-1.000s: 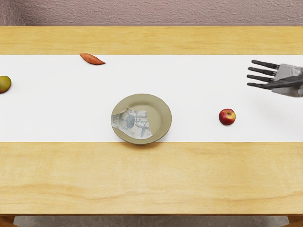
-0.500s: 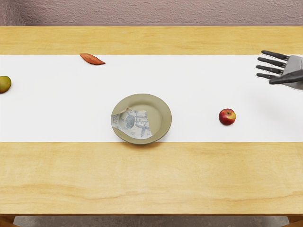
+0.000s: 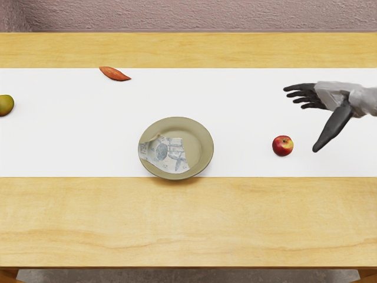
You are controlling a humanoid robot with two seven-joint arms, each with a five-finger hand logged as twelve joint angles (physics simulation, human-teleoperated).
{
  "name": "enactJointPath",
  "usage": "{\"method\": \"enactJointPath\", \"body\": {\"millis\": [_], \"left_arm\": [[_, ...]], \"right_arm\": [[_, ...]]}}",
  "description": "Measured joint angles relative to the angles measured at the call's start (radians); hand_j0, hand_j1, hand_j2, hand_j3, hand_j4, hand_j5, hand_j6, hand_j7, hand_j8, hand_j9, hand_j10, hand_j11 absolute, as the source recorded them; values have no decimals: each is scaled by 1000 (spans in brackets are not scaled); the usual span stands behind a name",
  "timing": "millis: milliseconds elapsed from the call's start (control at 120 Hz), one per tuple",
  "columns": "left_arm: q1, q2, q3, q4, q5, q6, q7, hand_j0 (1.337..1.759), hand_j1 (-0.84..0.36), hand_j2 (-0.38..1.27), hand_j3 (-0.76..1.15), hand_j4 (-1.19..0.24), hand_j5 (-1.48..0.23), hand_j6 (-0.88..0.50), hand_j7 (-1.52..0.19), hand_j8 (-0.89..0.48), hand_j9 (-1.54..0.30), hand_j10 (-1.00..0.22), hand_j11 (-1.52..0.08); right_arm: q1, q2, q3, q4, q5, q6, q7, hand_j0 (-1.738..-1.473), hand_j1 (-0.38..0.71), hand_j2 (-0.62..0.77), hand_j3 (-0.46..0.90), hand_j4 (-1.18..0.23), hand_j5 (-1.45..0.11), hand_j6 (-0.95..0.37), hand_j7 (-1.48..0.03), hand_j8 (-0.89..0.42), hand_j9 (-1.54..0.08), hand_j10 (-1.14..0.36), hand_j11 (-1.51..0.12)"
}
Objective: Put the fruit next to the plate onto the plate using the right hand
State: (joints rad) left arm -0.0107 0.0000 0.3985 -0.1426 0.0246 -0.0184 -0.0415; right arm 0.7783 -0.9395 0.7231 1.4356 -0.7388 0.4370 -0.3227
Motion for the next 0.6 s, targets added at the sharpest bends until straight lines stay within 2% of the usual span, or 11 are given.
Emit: {"method": "enactJointPath", "body": {"millis": [133,275,375,600], "left_arm": [[0,0,0,0,0,0,0,1658,69,47,0,-234,-304,-234,-304,-234,-304,-234,-304],[0,0,0,0,0,0,0,1658,69,47,0,-234,-304,-234,-304,-234,-304,-234,-304],[0,0,0,0,0,0,0,1658,69,47,0,-234,-304,-234,-304,-234,-304,-234,-304],[0,0,0,0,0,0,0,1658,69,47,0,-234,-304,-234,-304,-234,-304,-234,-304]], "right_arm": [[-44,2,-63,129,-154,-264,-12,-1658,-277,-10,0,-64,-80,-66,-80,-65,-80,-64,-80],[-57,17,-182,205,-246,-515,-45,-1658,-283,-9,0,-61,-75,-63,-74,-62,-75,-60,-75],[-58,49,-237,222,-277,-610,-101,-1658,-285,-8,0,-60,-73,-63,-73,-61,-73,-60,-73],[-56,148,-267,172,-323,-675,-168,-1658,-286,-8,0,-59,-72,-62,-72,-60,-72,-59,-72]]}}
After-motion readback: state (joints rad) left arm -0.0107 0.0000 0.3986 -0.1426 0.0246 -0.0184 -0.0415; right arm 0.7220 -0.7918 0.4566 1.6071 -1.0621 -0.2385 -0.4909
